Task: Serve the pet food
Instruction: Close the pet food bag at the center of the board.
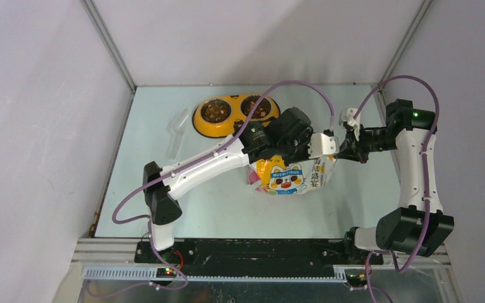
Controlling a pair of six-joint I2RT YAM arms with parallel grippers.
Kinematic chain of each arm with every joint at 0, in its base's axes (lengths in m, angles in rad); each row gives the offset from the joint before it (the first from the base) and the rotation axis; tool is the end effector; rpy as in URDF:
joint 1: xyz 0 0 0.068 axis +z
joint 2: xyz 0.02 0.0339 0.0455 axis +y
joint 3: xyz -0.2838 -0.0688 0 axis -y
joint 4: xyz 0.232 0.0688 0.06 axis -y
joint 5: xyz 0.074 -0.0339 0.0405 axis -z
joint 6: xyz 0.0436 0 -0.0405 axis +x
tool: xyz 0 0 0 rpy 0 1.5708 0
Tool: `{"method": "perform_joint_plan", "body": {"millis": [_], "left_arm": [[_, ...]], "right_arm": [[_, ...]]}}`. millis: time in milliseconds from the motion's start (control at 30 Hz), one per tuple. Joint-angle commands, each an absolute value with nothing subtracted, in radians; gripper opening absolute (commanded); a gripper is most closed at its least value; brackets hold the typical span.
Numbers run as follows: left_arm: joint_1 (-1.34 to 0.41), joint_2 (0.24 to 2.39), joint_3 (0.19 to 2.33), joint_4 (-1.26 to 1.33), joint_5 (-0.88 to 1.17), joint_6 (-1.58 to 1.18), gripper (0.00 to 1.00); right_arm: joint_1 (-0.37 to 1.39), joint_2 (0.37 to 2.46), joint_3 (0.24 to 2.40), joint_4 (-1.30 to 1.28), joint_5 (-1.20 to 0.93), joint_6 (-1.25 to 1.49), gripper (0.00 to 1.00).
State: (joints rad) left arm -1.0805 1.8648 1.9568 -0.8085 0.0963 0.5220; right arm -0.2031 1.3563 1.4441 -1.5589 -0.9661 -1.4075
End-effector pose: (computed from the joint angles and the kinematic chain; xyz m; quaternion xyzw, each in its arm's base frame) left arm 0.1923 -0.3692 0.3891 0.6668 0.6182 -0.1562 0.3857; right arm 0.1985 -0.0043 0.3726 -0.5201 0.7158 0.2896 0.3651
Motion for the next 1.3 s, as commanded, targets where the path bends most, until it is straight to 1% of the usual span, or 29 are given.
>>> {"method": "perform_joint_plan", "body": {"millis": [0,33,67,133,267,400,433,467,500,567,700,767,833,867,933,1067,1100,1133,1167,1200,1267], "left_arm": [[-1.077,1.810,1.941,-0.787,0.080,0.522,0.21],[-1.076,1.806,1.937,-0.782,0.071,0.524,0.17],[-1.076,1.805,1.935,-0.778,0.067,0.523,0.07],[-1.073,1.799,1.931,-0.774,0.064,0.525,0.01],[-1.050,1.790,1.948,-0.791,0.114,0.516,0.00],[-1.032,1.774,1.949,-0.796,0.123,0.507,0.01],[-1.031,1.765,1.936,-0.792,0.117,0.503,0.15],[-1.031,1.761,1.924,-0.779,0.107,0.501,0.23],[-1.031,1.753,1.905,-0.775,0.104,0.500,0.35],[-1.031,1.748,1.889,-0.775,0.093,0.505,0.40],[-1.023,1.740,1.870,-0.790,0.085,0.507,0.34],[-1.017,1.726,1.849,-0.784,0.081,0.507,0.26],[-1.011,1.713,1.829,-0.779,0.081,0.509,0.12],[-1.007,1.707,1.818,-0.778,0.082,0.509,0.03],[-1.002,1.699,1.810,-0.785,0.098,0.513,0.00],[-0.989,1.689,1.811,-0.782,0.117,0.499,0.00],[-0.983,1.690,1.815,-0.785,0.118,0.494,0.03],[-0.979,1.688,1.820,-0.787,0.117,0.486,0.20],[-0.972,1.686,1.821,-0.788,0.116,0.483,0.28],[-0.968,1.681,1.817,-0.789,0.116,0.480,0.38],[-0.957,1.670,1.800,-0.790,0.110,0.483,0.43]], "right_arm": [[-0.201,1.350,1.469,-1.602,-1.007,-1.419,0.00],[-0.201,1.350,1.469,-1.602,-1.007,-1.419,0.00],[-0.201,1.351,1.469,-1.602,-1.006,-1.419,0.00],[-0.201,1.350,1.469,-1.602,-1.005,-1.419,0.00],[-0.201,1.349,1.469,-1.601,-1.005,-1.422,0.00],[-0.201,1.348,1.470,-1.602,-1.003,-1.423,0.00],[-0.200,1.350,1.470,-1.602,-1.003,-1.422,0.00],[-0.200,1.350,1.470,-1.601,-1.003,-1.421,0.00],[-0.200,1.351,1.470,-1.602,-1.002,-1.420,0.00],[-0.200,1.352,1.471,-1.602,-1.001,-1.420,0.00],[-0.201,1.352,1.472,-1.602,-1.000,-1.419,0.00],[-0.202,1.353,1.473,-1.602,-1.000,-1.419,0.00],[-0.202,1.353,1.474,-1.601,-1.000,-1.418,0.00],[-0.202,1.353,1.474,-1.601,-1.001,-1.417,0.00],[-0.202,1.354,1.476,-1.602,-1.002,-1.417,0.00],[-0.202,1.352,1.480,-1.601,-1.004,-1.416,0.00],[-0.202,1.351,1.480,-1.601,-1.005,-1.418,0.00],[-0.202,1.349,1.480,-1.601,-1.007,-1.418,0.00],[-0.202,1.345,1.480,-1.601,-1.008,-1.422,0.00],[-0.202,1.343,1.480,-1.601,-1.009,-1.423,0.00],[-0.202,1.333,1.479,-1.598,-1.011,-1.429,0.00]]}}
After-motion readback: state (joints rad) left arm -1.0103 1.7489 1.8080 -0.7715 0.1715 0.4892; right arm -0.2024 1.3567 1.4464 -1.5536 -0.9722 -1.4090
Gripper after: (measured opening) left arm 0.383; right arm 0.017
